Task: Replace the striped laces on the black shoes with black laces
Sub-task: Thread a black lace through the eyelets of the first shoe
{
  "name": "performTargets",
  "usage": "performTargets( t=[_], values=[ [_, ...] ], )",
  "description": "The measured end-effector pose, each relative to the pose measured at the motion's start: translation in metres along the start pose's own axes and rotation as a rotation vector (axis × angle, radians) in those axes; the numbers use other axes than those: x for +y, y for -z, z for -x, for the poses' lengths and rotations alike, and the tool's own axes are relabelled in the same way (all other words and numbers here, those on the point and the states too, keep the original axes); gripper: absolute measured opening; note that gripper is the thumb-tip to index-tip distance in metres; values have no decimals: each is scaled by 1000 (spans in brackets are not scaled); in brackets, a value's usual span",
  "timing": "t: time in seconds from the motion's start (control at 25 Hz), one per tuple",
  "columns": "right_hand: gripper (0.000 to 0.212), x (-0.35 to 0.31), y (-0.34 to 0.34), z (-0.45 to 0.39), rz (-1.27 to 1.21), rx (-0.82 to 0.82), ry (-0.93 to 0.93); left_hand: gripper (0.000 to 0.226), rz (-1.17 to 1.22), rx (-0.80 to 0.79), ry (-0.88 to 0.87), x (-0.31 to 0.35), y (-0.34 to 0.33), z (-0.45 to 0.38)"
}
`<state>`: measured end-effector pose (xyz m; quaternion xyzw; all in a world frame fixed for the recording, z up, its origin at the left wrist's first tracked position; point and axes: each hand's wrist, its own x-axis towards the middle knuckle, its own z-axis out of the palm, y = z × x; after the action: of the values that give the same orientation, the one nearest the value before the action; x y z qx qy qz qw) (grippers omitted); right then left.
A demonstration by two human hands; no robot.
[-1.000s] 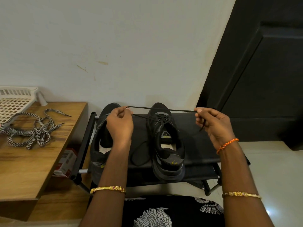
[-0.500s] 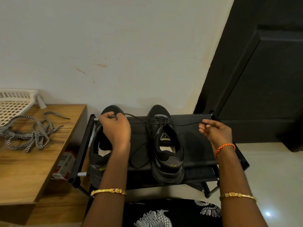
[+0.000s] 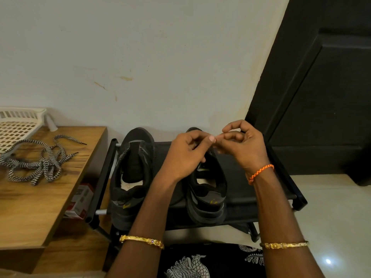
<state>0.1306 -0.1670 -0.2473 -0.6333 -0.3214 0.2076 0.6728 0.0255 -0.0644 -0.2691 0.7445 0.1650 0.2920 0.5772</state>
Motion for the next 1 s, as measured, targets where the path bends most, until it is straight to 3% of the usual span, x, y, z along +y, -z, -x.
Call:
performTargets(
  t=[0.16, 0.28, 0.36, 0.48, 0.64, 1.0],
  values=[
    [23, 17, 2, -5, 31, -4, -74, 8, -71, 71, 63, -13, 7, 0],
    [17, 41, 0, -11, 383, 19, -143, 6, -321, 223, 194, -26, 2, -1],
    [21, 56, -2, -11, 630, -41, -208, 9, -395, 238, 267, -32, -6, -1],
    [19, 65, -5, -13, 750, -28, -177, 9, -411, 284, 289, -36, -19, -4],
    [8, 67, -3, -16, 743, 40, -160, 8, -441, 306, 260, -35, -29, -5],
    [17, 70, 8, -24, 497, 103, -327, 9, -621, 281, 224, -43, -36, -2]
  ],
)
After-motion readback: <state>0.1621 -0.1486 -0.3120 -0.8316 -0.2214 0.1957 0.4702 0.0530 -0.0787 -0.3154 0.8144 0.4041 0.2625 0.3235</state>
